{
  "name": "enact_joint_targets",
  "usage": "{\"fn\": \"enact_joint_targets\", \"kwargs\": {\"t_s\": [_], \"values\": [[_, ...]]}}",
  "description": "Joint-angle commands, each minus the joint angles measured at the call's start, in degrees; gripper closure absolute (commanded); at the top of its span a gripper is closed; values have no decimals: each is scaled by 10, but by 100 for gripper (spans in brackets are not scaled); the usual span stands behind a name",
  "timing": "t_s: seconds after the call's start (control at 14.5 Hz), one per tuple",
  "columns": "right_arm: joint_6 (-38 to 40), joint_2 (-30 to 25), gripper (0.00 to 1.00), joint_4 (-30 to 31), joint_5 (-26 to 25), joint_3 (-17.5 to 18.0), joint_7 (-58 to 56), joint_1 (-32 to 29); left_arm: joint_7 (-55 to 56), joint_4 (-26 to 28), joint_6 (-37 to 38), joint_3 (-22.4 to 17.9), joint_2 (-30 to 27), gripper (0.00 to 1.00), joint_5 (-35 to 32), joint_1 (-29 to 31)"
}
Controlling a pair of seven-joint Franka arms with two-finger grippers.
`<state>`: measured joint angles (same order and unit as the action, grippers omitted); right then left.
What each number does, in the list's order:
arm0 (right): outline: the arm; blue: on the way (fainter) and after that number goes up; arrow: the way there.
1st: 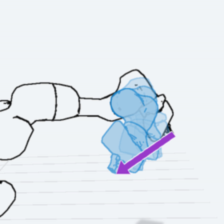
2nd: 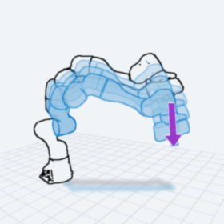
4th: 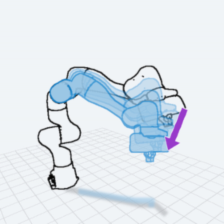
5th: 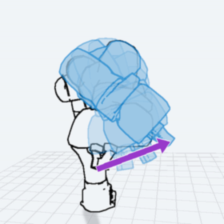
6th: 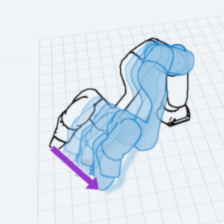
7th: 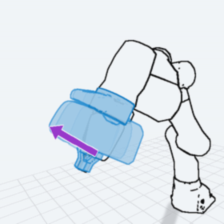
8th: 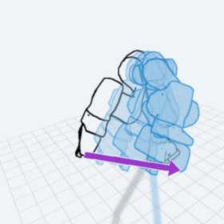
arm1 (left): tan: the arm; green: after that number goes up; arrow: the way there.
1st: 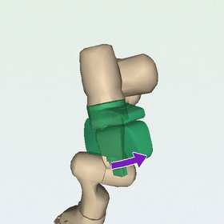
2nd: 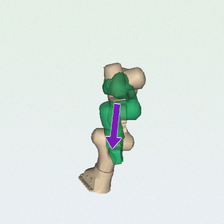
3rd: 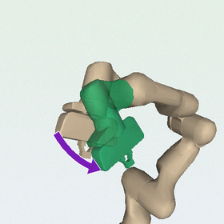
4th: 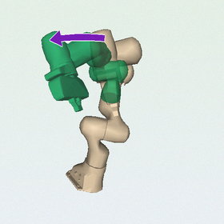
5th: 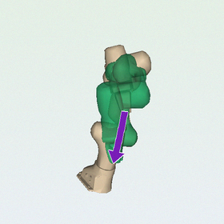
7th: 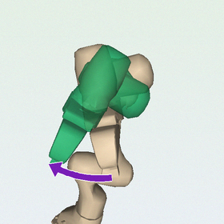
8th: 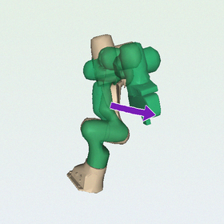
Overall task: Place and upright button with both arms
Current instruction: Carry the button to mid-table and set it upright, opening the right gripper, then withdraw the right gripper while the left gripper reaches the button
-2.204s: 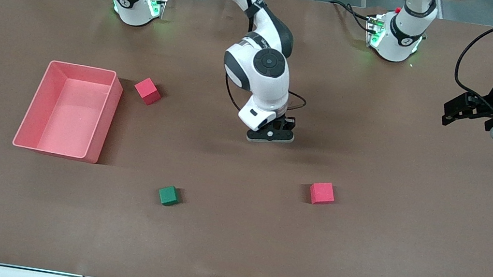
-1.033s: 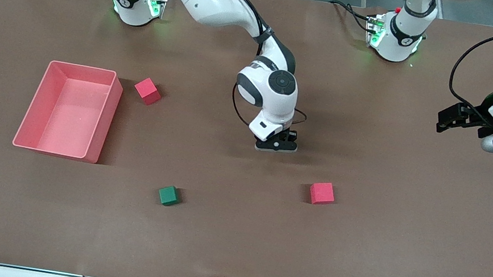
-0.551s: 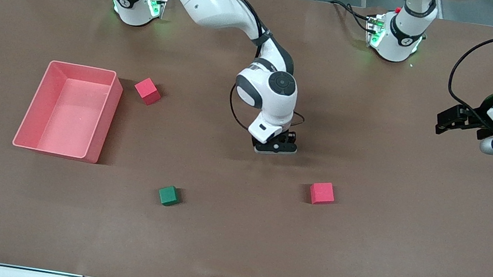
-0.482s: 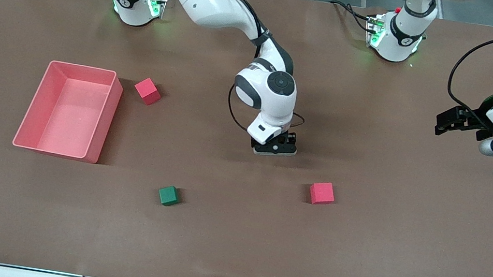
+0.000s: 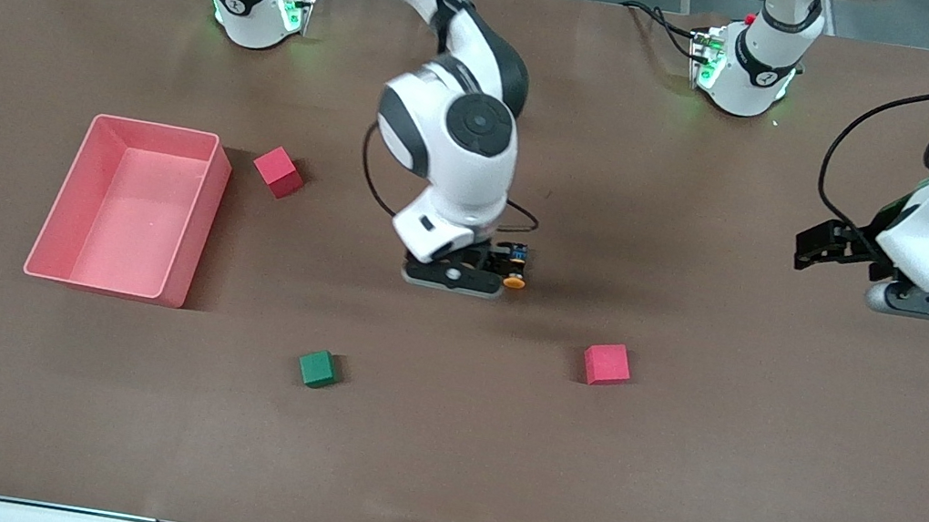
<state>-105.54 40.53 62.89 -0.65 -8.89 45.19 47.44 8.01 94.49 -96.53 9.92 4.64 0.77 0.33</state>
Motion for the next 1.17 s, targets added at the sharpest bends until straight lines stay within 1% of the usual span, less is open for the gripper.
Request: {"fn": "enact_joint_targets", "kwargs": {"t_s": [0.0, 0.07, 0.21, 0.41, 0.55, 0.83, 0.96, 1.1], "values": [[82, -86, 0, 39, -16, -17, -39, -10, 23, 43, -42, 22, -7, 0, 2, -2], [109, -112, 0, 41, -16, -22, -63, -17, 38, 66, -67, 39, -8, 0, 2, -1], [166, -160, 0, 40, -12, -23, -103, -53, 51, 110, -119, 65, -11, 0, 2, -1], [226, -211, 0, 40, -8, -39, -177, -102, 56, 163, -199, 98, -3, 0, 2, -2], [257, -240, 0, 40, -7, -44, -258, -151, 92, 196, -267, 127, 22, 0, 1, -15], [299, -279, 0, 44, -7, -44, -361, -248, 150, 199, -321, 133, 81, 0, -6, -64], [292, -309, 0, 75, -7, -44, -392, -283, 177, 198, -355, 132, 120, 0, -8, -93], [287, -328, 0, 91, -7, -44, -435, -326, 209, 195, -394, 131, 158, 0, -22, -109]]}}
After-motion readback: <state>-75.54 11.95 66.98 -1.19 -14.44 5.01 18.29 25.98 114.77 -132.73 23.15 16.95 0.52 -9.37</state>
